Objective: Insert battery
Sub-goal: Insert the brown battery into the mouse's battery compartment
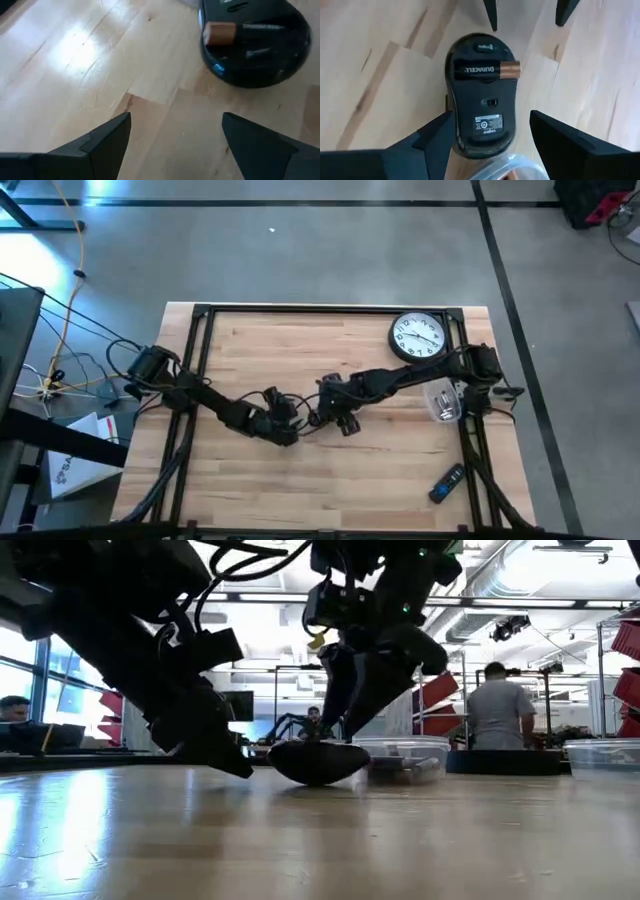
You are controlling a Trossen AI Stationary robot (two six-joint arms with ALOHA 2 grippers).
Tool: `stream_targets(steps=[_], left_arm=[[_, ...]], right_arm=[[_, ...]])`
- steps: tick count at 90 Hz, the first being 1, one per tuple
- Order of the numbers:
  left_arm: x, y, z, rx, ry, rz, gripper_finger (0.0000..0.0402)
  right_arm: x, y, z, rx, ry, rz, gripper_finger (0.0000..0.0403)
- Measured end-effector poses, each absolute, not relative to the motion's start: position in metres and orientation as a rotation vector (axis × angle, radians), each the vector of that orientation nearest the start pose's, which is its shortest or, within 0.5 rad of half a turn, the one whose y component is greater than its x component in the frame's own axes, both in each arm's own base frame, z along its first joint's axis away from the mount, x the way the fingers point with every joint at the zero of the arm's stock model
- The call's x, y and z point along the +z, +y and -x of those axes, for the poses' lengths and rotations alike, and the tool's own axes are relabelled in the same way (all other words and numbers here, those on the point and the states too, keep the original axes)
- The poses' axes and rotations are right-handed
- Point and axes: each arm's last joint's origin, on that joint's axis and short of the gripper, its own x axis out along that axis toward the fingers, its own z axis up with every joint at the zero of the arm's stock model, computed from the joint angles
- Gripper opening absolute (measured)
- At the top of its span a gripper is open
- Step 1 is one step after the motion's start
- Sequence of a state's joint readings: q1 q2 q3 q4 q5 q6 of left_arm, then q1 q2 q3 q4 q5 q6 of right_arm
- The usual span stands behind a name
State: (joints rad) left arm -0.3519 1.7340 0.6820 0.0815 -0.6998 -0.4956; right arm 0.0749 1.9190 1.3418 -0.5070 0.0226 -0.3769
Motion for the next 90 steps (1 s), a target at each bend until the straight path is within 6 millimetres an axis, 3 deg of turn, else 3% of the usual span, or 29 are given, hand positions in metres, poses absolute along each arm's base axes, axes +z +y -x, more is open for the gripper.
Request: stream_targets(steps=[14,28,48,90], left_arm=[[0.107,-0.076,-0.278,0.529,0.734,-0.027,0.0296],[0.107,-0.073,-0.279,0.535,0.736,-0.025,0.0296],[0.107,-0.073,-0.279,0.529,0.735,-0.018,0.0296],[0.109,-0.074,-0.282,0.51,0.712,-0.029,0.0296]], right_arm=[[0.184,0.024,-0.394,0.24,1.046,0.327,0.0248],[0.182,0.024,-0.395,0.224,1.045,0.302,0.0295],[0.173,0.021,-0.398,0.114,1.072,0.118,0.0351],[0.166,0.031,-0.399,0.021,1.094,-0.02,0.0338]])
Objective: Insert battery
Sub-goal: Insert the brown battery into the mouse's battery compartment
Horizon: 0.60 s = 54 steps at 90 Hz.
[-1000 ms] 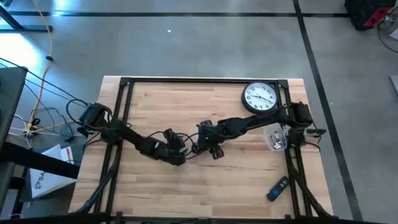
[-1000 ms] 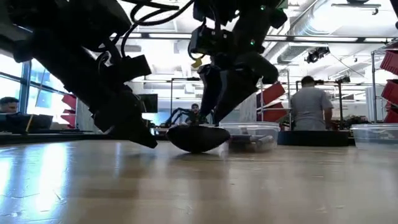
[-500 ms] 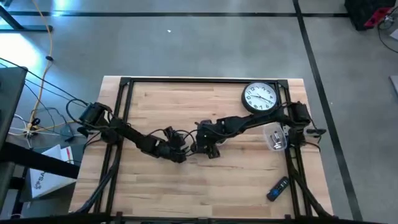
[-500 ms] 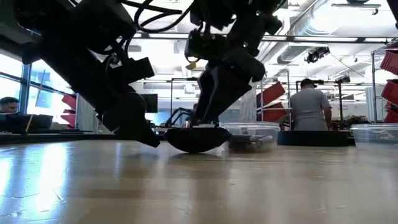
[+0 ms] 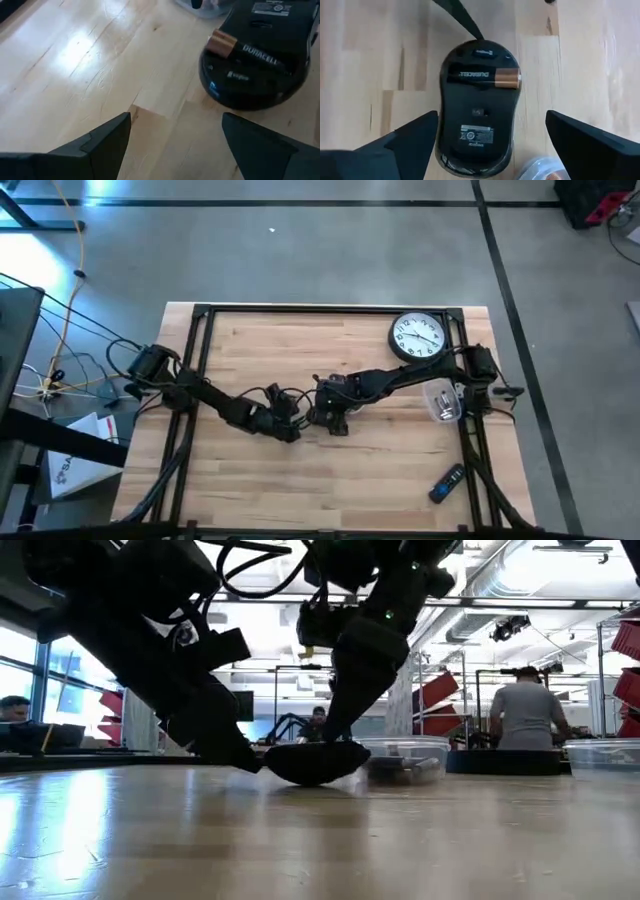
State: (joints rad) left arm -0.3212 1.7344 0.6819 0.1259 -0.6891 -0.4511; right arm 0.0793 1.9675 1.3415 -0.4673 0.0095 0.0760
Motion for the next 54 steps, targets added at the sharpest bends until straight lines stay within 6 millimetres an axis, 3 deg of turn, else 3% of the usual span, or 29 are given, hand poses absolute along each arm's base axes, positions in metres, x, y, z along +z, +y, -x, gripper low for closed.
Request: stream_targets(steps=[19,54], left_arm=[[0.109,-0.075,-0.282,0.508,0.71,-0.027,0.0296],[0.109,-0.075,-0.282,0.504,0.705,-0.029,0.0296]], right_arm=[[0.152,0.041,-0.401,0.027,1.129,-0.033,0.0337],[0.149,0.046,-0.399,-0.012,1.148,0.005,0.0315]])
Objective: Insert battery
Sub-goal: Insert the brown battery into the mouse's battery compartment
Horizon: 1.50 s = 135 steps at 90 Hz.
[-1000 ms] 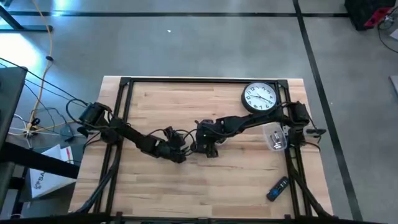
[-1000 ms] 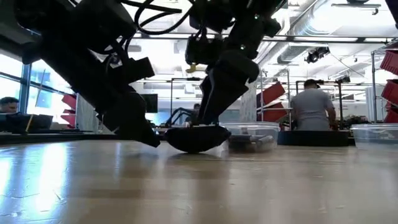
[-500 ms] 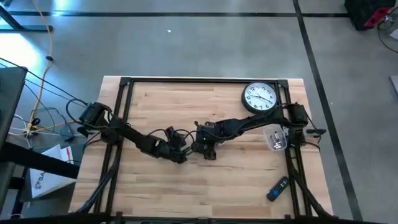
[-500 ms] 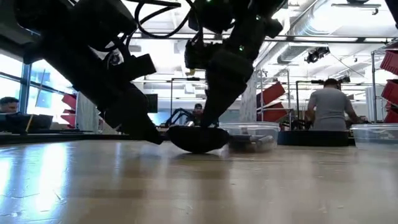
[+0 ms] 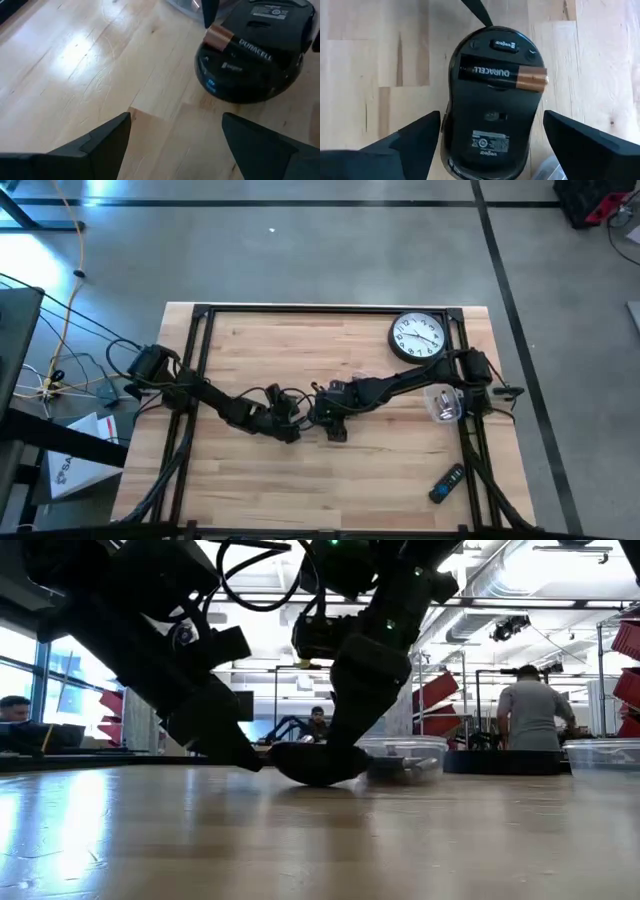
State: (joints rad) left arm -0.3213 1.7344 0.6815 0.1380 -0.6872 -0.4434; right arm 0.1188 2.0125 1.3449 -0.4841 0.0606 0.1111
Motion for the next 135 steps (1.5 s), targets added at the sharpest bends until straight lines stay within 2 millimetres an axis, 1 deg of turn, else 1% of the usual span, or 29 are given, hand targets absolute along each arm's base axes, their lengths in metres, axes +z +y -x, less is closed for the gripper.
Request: stream_targets(steps=[14,40,54,69,88,104,120,135], left_arm=[[0.112,-0.075,-0.284,0.489,0.685,-0.029,0.0296],[0.121,-0.077,-0.283,0.471,0.668,-0.023,0.0296],[0.131,-0.08,-0.28,0.415,0.665,-0.003,0.0296],[0.139,-0.083,-0.276,0.401,0.666,-0.006,0.0296],[0.141,-0.082,-0.275,0.404,0.661,-0.005,0.0296],[0.141,-0.082,-0.275,0.404,0.658,-0.004,0.0296],[0.141,-0.082,-0.275,0.406,0.654,-0.003,0.0296],[0.142,-0.082,-0.275,0.41,0.651,-0.005,0.0296]], right_arm=[[0.148,0.047,-0.398,0.016,1.156,0.051,0.0306],[0.148,0.056,-0.396,0.058,1.162,0.126,0.0304],[0.148,0.058,-0.396,0.072,1.171,0.155,0.0304],[0.15,0.059,-0.397,0.069,1.176,0.176,0.0304],[0.156,0.059,-0.398,0.072,1.189,0.18,0.0304],[0.156,0.059,-0.399,0.068,1.184,0.179,0.0304],[0.158,0.053,-0.403,0.022,1.157,0.117,0.0304],[0.158,0.053,-0.404,0.011,1.145,0.088,0.0304]])
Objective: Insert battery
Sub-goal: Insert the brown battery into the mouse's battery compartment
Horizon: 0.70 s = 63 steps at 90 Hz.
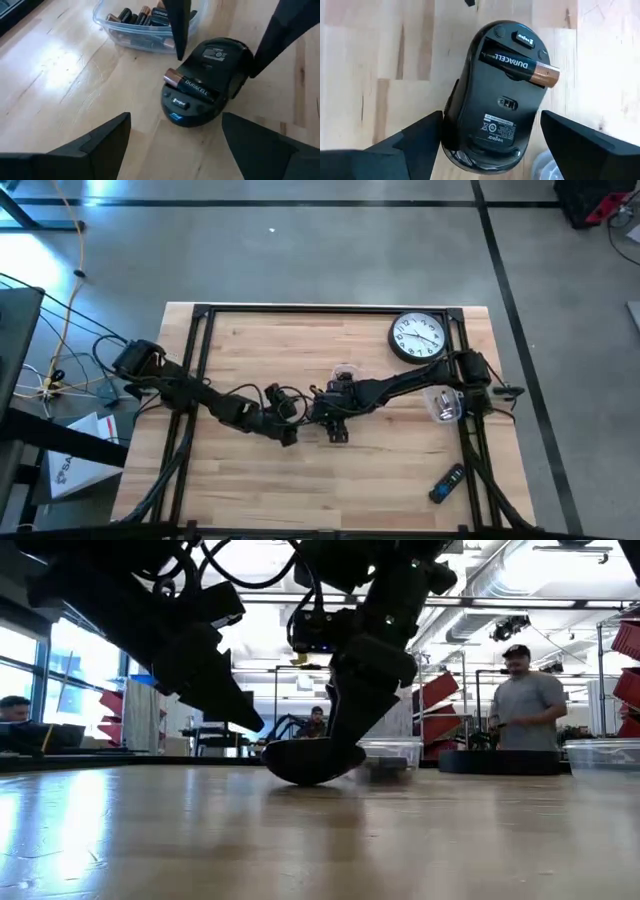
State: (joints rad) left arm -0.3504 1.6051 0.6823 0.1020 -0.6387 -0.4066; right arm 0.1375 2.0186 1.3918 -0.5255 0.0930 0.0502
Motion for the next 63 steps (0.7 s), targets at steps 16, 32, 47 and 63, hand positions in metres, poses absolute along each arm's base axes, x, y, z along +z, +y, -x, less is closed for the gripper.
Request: stream_targets(steps=[16,32,47,63], left_arm=[[0.142,-0.082,-0.276,0.408,0.646,-0.01,0.0296],[0.142,-0.082,-0.276,0.405,0.646,-0.017,0.0296],[0.142,-0.082,-0.276,0.403,0.648,-0.024,0.0296],[0.142,-0.082,-0.276,0.404,0.648,-0.024,0.0296]], right_arm=[[0.158,0.057,-0.403,0.037,1.146,0.085,0.0304],[0.159,0.055,-0.404,-0.021,1.138,0.096,0.0304],[0.159,0.046,-0.405,-0.05,1.142,0.002,0.0304],[0.156,0.046,-0.408,-0.015,1.131,-0.017,0.0304]])
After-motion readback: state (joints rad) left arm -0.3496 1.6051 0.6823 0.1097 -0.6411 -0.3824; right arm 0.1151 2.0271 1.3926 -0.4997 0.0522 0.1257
